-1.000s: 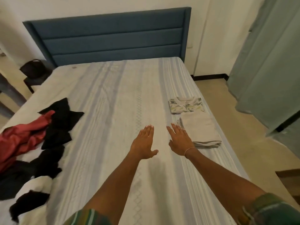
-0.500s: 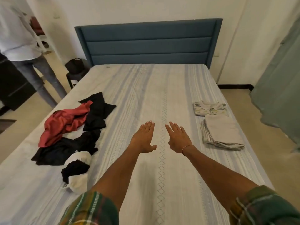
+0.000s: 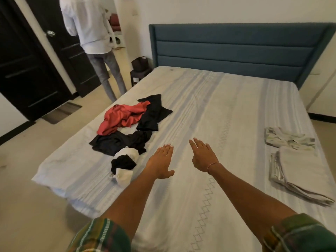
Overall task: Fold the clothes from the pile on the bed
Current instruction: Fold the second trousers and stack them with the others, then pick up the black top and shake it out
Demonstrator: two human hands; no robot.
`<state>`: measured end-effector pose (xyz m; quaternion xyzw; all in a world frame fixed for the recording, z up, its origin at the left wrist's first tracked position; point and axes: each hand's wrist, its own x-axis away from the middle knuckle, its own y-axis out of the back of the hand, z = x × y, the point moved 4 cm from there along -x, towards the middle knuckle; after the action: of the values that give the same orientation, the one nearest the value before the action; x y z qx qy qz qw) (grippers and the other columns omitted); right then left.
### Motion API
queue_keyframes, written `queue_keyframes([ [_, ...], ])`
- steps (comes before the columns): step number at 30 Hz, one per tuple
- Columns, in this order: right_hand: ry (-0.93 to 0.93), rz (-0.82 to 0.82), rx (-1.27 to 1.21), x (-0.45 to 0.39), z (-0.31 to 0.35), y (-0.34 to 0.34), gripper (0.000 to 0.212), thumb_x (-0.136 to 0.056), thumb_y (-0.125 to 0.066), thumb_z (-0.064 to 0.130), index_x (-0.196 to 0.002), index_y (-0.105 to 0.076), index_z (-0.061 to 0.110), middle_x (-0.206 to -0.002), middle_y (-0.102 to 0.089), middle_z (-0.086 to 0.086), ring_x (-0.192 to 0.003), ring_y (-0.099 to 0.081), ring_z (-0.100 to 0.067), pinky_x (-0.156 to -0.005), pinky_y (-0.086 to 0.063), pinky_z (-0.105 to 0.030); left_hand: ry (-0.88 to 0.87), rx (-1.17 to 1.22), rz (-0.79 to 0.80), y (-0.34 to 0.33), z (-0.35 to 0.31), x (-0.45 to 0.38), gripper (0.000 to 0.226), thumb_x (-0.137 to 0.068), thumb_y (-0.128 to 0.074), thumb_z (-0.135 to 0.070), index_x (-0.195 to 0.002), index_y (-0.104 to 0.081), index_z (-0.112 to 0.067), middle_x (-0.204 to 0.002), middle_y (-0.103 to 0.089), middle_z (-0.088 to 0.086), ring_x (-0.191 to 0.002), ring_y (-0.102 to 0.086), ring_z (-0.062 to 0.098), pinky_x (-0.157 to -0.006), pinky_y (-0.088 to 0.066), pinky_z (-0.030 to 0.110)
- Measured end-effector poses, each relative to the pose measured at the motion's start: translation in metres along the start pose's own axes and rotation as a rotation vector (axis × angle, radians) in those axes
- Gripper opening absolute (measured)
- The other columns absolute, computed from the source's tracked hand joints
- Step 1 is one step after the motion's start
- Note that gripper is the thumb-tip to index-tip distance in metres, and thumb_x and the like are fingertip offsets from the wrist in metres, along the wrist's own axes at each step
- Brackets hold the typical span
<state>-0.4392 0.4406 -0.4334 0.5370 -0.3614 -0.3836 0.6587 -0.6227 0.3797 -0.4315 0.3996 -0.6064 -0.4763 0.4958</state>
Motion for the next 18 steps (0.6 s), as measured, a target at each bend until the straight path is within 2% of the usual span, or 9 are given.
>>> queue_keyframes([
  [3,0.046,0.03,-0.022,-0.019,0.027,-0.009,0.075,-0.101,-0.051,0.019,-0.161,-0.006,0.016,-0.169,-0.006,-0.009,-0.155,-0.012,-0.027,-0.126,-0.013,-0.043,0.033,0.015,0.003,-0.01,0.038,0.009,0.103,-0.094,-0.057,-0.053,-0.159,0.01,-0.007,-0.168,0.01,0.013,-0.155,0.007,0.026,-0.125,0.003,0.038],
  [9,0.132,0.16,-0.101,-0.063,0.088,-0.043,0.071,-0.102,-0.052,0.021,-0.161,-0.014,0.014,-0.168,-0.011,-0.01,-0.152,-0.021,-0.027,-0.124,-0.021,-0.038,0.135,0.077,0.105,-0.039,0.116,0.02,0.099,-0.094,-0.058,-0.054,-0.16,0.003,-0.012,-0.168,0.005,0.014,-0.155,0.0,0.029,-0.126,-0.01,0.044],
  [13,0.123,0.313,-0.17,-0.097,0.138,-0.088,0.064,-0.102,-0.051,0.021,-0.159,-0.022,0.014,-0.168,-0.012,-0.008,-0.148,-0.028,-0.029,-0.119,-0.029,-0.041,0.188,0.143,0.189,-0.071,0.177,0.025,0.095,-0.093,-0.06,-0.051,-0.161,-0.003,-0.017,-0.169,0.001,0.01,-0.155,-0.003,0.029,-0.126,-0.011,0.045],
  [18,0.092,0.475,-0.322,-0.127,0.196,-0.156,0.06,-0.102,-0.053,0.021,-0.156,-0.029,0.013,-0.164,-0.026,-0.008,-0.148,-0.031,-0.026,-0.121,-0.029,-0.038,0.256,0.201,0.292,-0.109,0.242,0.033,0.091,-0.093,-0.062,-0.053,-0.16,-0.011,-0.021,-0.169,-0.002,0.009,-0.155,-0.004,0.031,-0.125,-0.015,0.052],
])
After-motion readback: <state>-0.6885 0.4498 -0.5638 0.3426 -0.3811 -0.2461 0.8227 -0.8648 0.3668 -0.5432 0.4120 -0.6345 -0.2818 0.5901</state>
